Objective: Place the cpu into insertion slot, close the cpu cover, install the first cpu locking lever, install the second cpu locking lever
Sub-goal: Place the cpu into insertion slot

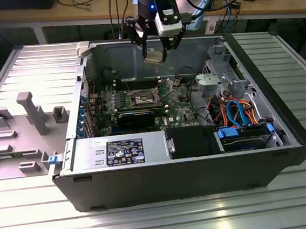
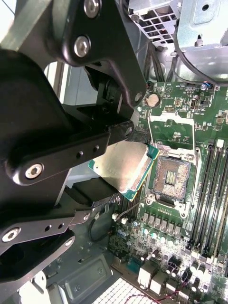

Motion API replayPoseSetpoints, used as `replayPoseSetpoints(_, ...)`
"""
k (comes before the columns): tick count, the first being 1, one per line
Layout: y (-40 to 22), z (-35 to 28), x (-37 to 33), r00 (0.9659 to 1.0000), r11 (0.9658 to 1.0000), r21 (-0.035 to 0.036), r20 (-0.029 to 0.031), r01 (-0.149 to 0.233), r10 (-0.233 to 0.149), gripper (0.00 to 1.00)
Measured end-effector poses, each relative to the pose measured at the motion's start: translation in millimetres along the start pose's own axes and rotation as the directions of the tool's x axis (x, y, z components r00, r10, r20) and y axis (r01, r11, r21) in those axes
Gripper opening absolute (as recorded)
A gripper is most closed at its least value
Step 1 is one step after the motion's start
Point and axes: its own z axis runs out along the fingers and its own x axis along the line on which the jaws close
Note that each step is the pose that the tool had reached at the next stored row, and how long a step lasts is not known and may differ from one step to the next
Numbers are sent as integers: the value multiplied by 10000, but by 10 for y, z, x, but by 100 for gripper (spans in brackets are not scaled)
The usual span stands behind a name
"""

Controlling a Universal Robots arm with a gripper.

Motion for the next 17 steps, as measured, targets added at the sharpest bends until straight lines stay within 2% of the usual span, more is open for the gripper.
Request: replayPoseSetpoints(17,0,0,0,9996,9996,-5,24,-274,274,55)
